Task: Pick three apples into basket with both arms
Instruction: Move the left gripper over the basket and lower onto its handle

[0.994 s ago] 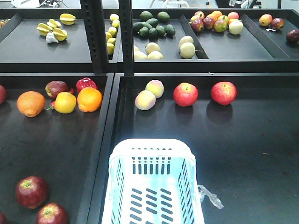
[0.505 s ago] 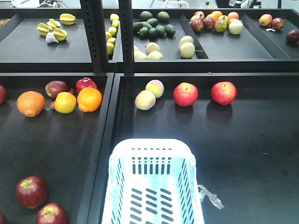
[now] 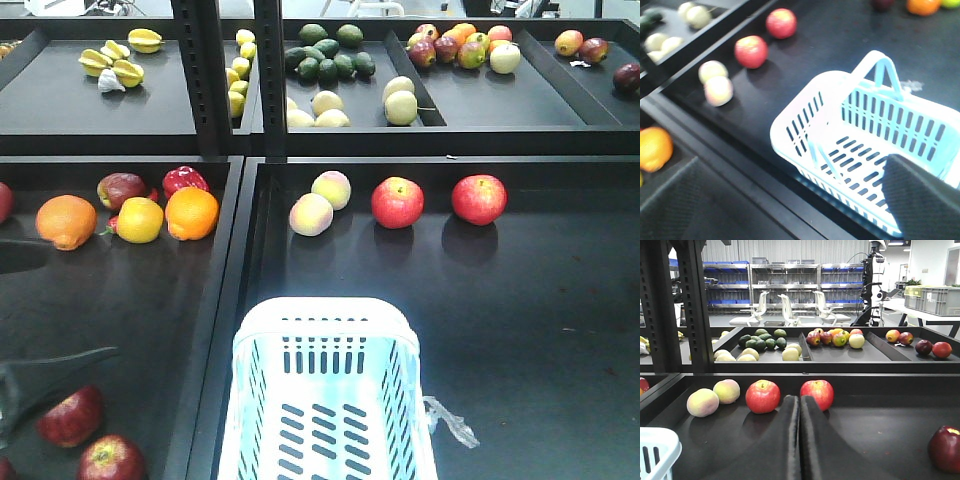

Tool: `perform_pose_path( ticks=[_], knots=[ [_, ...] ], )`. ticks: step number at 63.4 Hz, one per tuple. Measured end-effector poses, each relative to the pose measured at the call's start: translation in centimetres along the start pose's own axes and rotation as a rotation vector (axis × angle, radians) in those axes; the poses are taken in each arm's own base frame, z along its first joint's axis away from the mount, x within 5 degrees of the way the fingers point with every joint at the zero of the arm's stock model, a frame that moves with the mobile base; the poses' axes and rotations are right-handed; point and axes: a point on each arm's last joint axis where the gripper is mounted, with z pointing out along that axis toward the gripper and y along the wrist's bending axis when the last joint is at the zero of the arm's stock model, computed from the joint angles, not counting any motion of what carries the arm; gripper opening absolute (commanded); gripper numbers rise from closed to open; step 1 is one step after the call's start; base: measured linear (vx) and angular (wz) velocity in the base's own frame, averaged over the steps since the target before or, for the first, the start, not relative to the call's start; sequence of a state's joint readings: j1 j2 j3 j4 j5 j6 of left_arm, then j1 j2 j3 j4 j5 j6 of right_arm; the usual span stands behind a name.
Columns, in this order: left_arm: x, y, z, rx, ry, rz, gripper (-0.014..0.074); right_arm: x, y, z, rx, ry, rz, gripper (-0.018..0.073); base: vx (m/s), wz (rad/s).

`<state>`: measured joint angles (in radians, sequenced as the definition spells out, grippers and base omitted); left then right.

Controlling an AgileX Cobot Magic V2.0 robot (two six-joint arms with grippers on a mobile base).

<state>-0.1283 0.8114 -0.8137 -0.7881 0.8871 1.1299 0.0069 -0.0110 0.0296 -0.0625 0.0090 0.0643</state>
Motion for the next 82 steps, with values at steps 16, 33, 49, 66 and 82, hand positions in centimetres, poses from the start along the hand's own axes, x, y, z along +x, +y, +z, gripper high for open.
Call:
perform_pose_path(
  ticks=[16, 33, 49, 66, 82],
  knots=[
    [0.3, 0.3, 4.3, 0.129, 0.061, 0.104, 0.0686, 0.0, 0.0, 0.0, 0.000, 0.000, 0.000, -0.0009, 0.00, 0.00],
    [0.4, -0.4, 8.6, 0.193, 0.137, 0.241, 0.0678, 0.0, 0.0, 0.0, 0.000, 0.000, 0.000, -0.0009, 0.00, 0.00],
    [-2.5, -0.3, 11.0, 0.211, 0.134, 0.376, 0.0663, 0.0, 0.0, 0.0, 0.000, 0.000, 0.000, -0.0009, 0.00, 0.00],
    [-3.2, -0.8, 15.1, 0.283, 0.190, 0.434, 0.0651, 0.0, 0.0, 0.0, 0.000, 0.000, 0.000, -0.0009, 0.00, 0.00],
    [-2.0, -1.5, 18.9, 0.354, 0.268, 0.458, 0.0641, 0.0, 0.0, 0.0, 0.000, 0.000, 0.000, -0.0009, 0.00, 0.00]
  ],
)
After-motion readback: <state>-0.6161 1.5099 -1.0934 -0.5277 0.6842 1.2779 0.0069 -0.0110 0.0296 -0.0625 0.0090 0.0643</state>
